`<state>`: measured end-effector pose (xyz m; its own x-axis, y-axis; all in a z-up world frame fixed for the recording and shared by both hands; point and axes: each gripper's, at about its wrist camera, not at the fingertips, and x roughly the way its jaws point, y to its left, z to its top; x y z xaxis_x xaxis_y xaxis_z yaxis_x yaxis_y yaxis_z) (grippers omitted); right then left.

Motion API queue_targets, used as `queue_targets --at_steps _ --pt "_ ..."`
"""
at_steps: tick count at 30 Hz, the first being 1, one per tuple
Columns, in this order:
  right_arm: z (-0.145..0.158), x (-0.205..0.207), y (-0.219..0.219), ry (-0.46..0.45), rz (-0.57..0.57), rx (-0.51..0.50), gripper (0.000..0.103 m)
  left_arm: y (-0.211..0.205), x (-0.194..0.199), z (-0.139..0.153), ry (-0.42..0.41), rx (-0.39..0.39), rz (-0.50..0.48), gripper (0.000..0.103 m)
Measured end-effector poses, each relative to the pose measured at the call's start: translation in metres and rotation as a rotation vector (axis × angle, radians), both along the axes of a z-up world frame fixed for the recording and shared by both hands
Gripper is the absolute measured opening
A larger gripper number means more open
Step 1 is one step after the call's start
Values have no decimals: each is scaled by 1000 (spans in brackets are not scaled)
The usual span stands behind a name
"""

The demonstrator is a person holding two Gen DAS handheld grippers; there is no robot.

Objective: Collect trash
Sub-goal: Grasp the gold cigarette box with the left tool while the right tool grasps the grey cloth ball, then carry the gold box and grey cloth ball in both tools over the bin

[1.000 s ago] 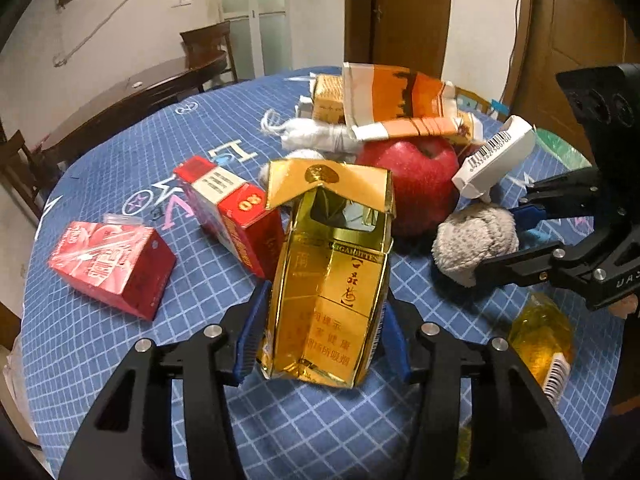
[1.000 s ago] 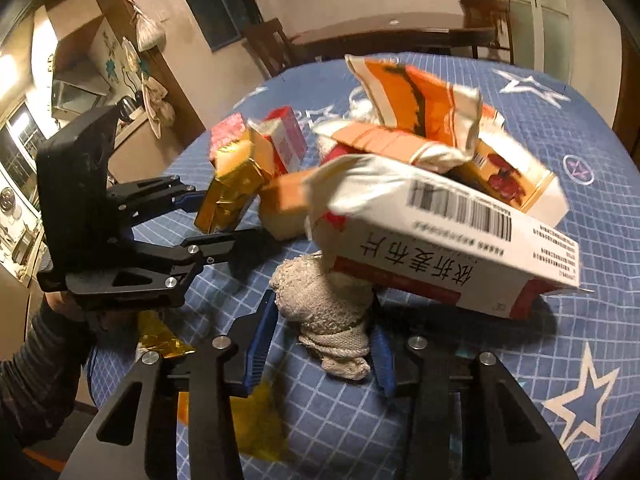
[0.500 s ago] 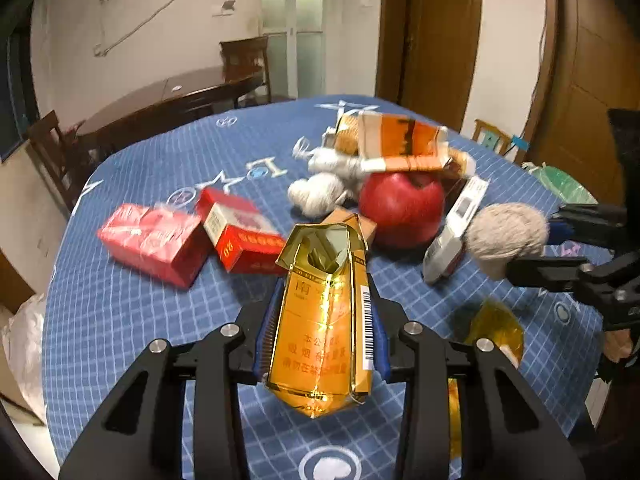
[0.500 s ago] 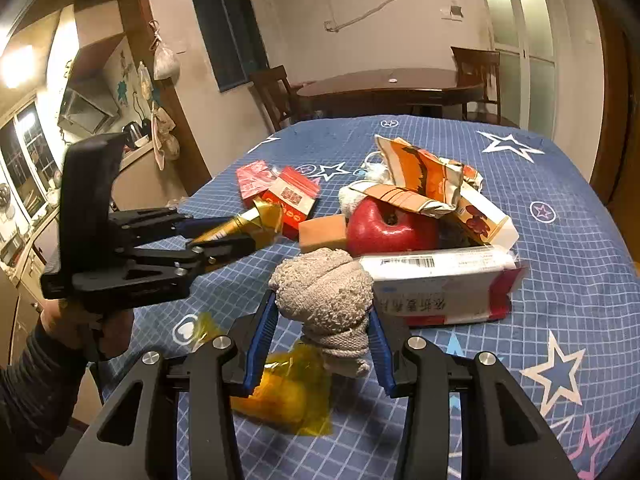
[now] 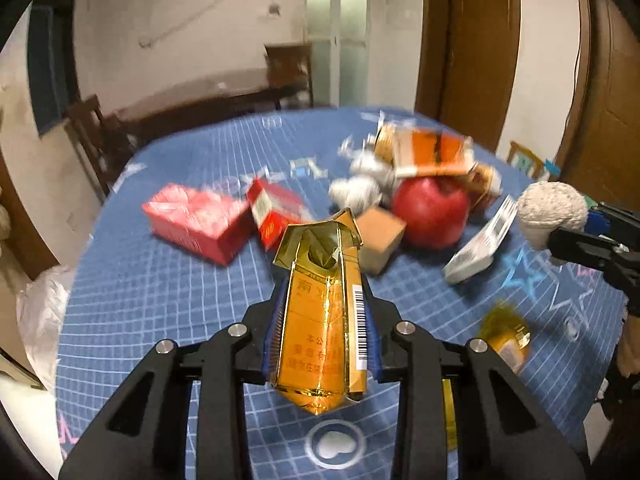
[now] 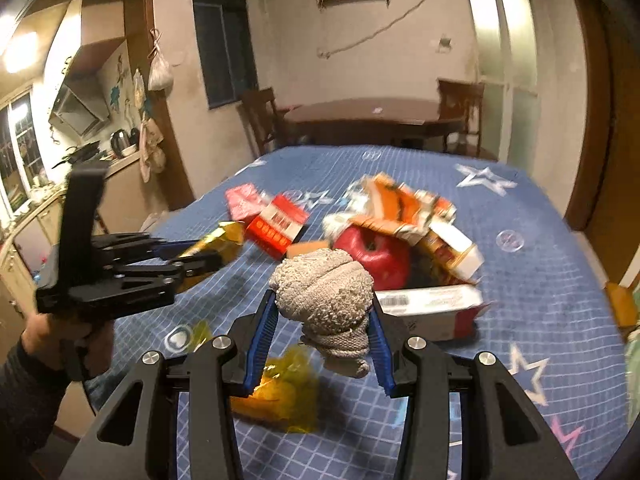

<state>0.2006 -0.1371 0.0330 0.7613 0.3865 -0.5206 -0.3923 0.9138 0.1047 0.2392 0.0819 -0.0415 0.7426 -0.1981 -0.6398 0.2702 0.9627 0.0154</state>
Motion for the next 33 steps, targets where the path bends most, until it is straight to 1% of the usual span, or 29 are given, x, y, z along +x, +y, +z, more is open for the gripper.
queue_targets --at_steps 5,9,14,17,23,29,33 --pt "22 -24 -12 -116 -77 -24 45 -23 -23 26 -104 -23 15 32" --pt "39 -45 -30 -186 -137 -31 45 -50 -43 49 -190 -46 14 32" --pt "56 -66 -57 -230 -208 -41 45 -80 -60 71 -286 -70 9 32" --pt "64 -77 -79 -241 -253 -35 45 -100 -62 78 -312 -73 -3 32" --pt "77 -90 -123 -251 -318 -42 45 -147 -59 82 -313 -89 -78 32" --pt "87 -106 -185 -251 -410 -55 45 -194 -55 83 -313 -103 -154 33" --pt "88 -117 -224 -244 -460 -69 45 -225 -48 84 -304 -123 -201 33"
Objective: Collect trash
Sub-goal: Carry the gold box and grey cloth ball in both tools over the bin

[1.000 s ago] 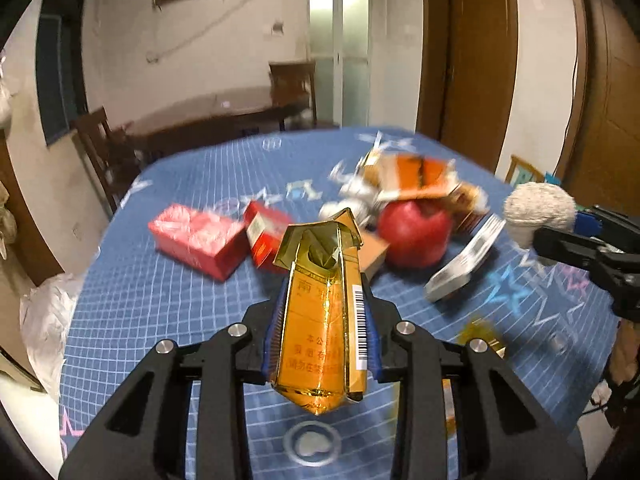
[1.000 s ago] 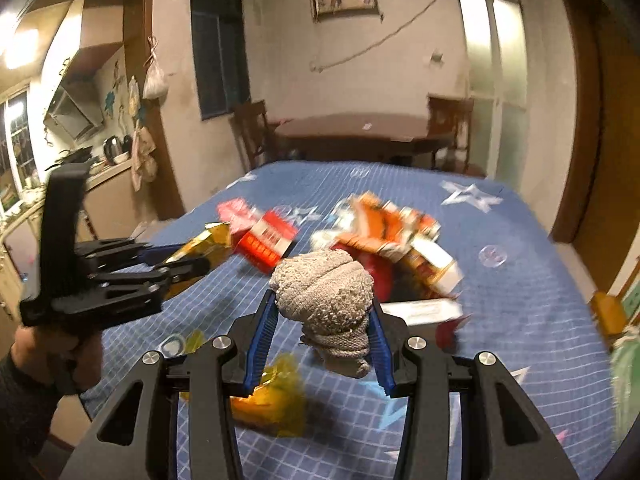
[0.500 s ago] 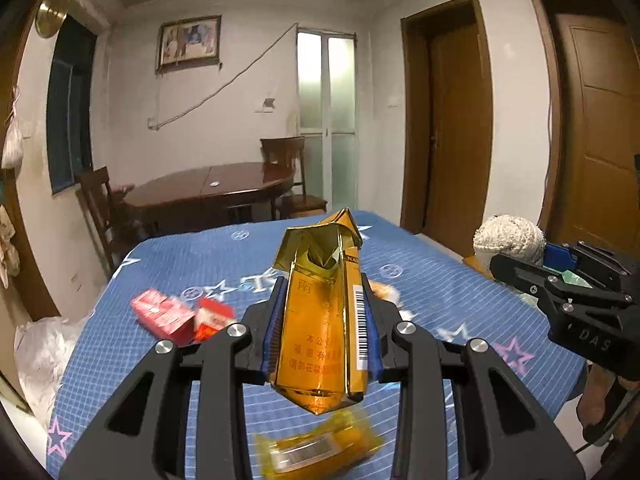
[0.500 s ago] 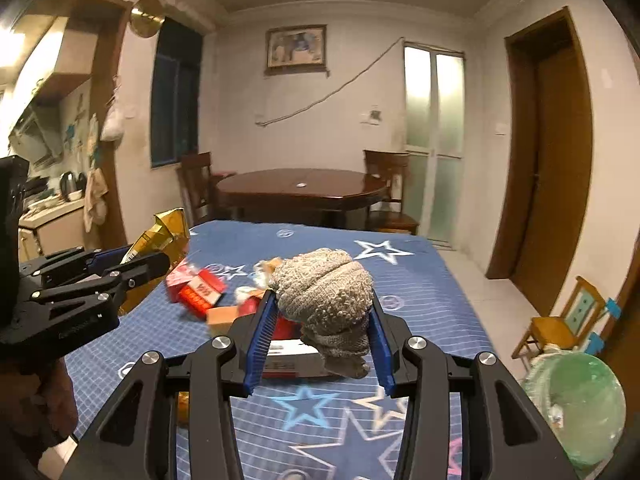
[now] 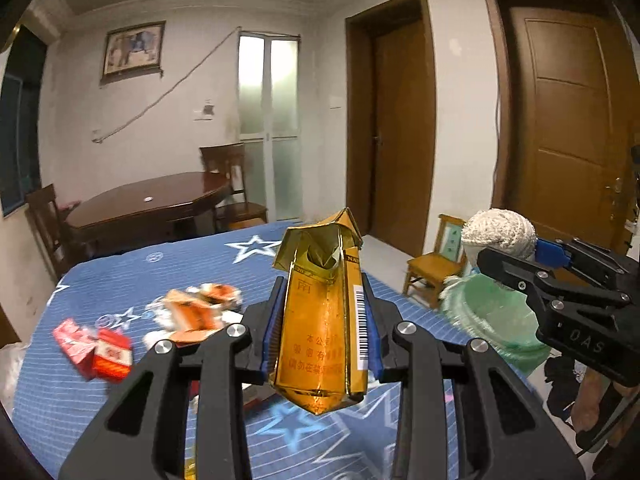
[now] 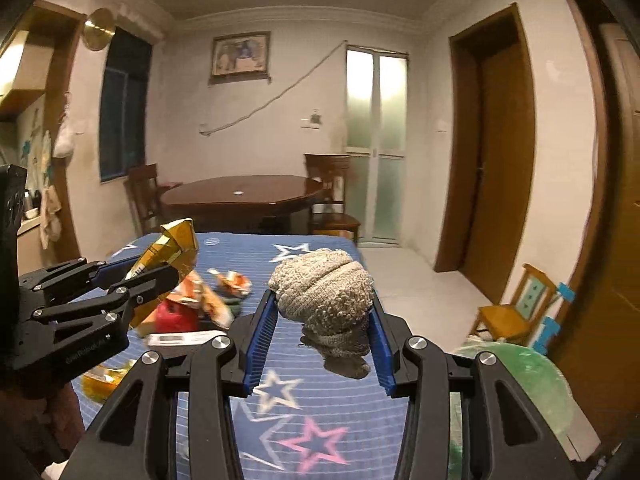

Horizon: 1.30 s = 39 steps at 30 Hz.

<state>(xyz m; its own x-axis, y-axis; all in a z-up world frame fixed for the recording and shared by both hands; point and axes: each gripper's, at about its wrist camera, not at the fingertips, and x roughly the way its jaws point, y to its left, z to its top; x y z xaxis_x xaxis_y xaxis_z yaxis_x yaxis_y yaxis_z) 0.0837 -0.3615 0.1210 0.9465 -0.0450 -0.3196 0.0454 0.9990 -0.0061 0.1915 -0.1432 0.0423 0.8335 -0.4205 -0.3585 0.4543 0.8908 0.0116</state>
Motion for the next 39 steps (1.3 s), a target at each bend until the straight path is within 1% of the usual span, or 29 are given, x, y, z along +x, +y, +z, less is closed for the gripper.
queue_targets --at_steps 5,11,17,21,26,29,30,33,39 --pt "-2 -10 -50 15 -61 -5 45 -32 9 -1 0 -1 -50 33" --pt "-6 -19 -116 35 -140 -7 45 -83 14 3 6 -1 -134 33" --pt "-10 -22 -184 65 -222 -9 45 -134 25 -3 33 8 -214 33" --pt "-19 -22 -229 102 -269 -8 45 -168 32 -9 54 13 -265 33" --pt "-39 -12 -282 176 -306 31 45 -206 34 -20 82 30 -320 33" --pt "-53 -4 -314 218 -318 63 45 -231 39 -32 116 48 -350 33" --pt "-57 3 -315 231 -318 77 45 -239 40 -33 125 54 -357 33" --pt "-73 12 -340 272 -329 106 45 -261 44 -46 169 82 -385 33" --pt "-103 34 -361 334 -343 133 45 -295 57 -73 253 128 -416 33"
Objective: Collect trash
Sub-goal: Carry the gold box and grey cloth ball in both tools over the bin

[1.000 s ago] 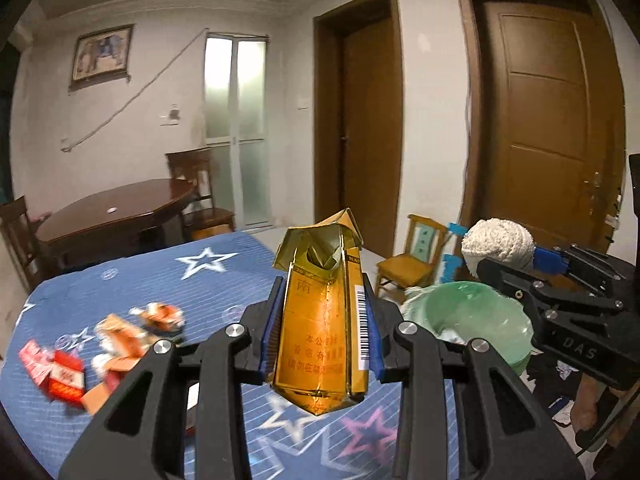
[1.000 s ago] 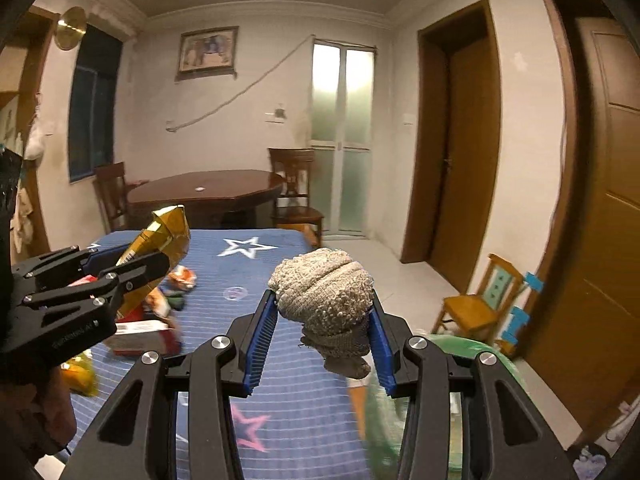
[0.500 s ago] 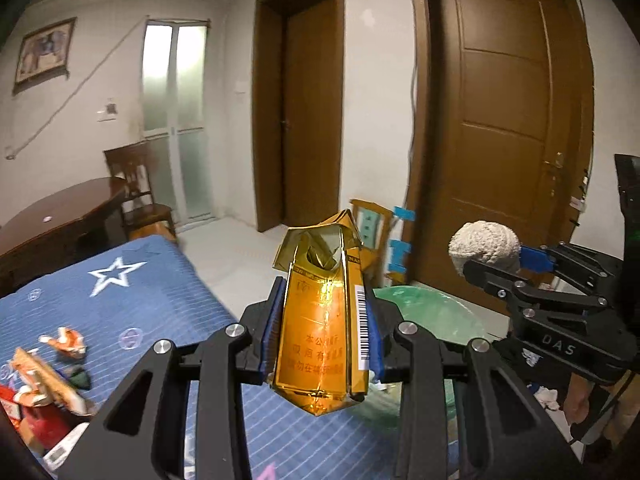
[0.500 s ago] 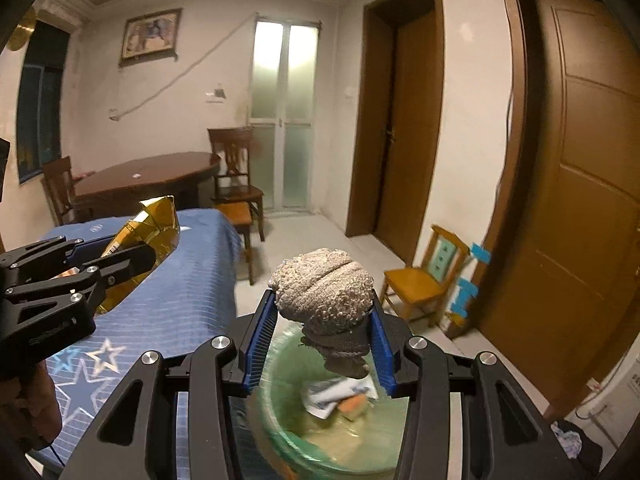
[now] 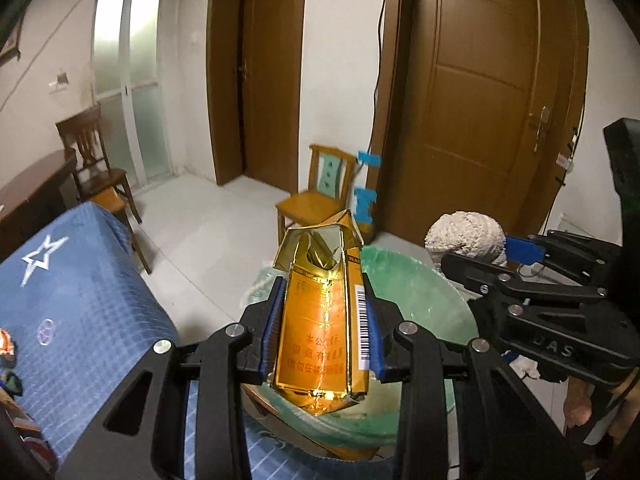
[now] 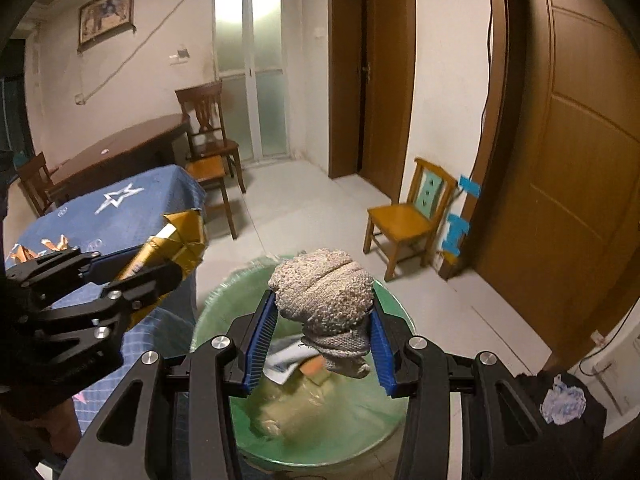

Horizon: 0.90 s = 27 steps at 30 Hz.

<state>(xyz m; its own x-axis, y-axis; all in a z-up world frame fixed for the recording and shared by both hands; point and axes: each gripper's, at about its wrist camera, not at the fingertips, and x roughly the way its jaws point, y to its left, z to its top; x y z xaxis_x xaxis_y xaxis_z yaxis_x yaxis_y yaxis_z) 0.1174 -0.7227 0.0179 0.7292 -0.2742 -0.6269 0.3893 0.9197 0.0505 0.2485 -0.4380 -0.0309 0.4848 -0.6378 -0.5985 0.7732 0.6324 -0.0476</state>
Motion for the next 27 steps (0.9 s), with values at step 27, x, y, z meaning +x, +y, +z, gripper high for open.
queue_targets --at_steps 27 --pt "-50 13 11 67 -9 66 45 -42 9 -33 62 86 -14 34"
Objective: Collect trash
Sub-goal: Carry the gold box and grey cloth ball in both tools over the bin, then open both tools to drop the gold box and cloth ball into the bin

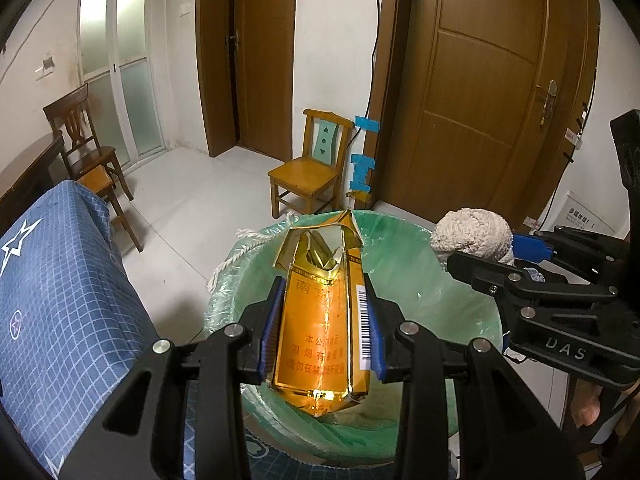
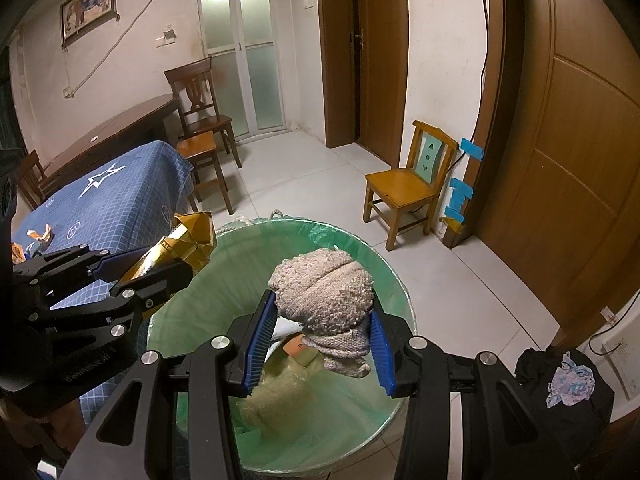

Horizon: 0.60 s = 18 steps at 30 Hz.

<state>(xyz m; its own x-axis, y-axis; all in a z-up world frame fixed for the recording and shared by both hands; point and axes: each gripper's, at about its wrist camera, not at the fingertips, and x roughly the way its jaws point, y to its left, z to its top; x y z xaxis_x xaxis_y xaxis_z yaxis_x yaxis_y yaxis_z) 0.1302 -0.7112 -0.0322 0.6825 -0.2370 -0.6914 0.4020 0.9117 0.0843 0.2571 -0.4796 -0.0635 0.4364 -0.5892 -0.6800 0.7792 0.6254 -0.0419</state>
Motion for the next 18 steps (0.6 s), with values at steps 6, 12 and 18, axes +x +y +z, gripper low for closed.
queue_targets --at_steps 6,12,18 --pt "0 -2 5 -1 0 0 45 0 1 -3 3 4 3 35" --pt "0 -2 7 -2 0 0 45 -1 1 -6 5 9 7 39" --pt "-1 -1 8 -23 -12 1 64 -2 1 -10 4 19 13 60"
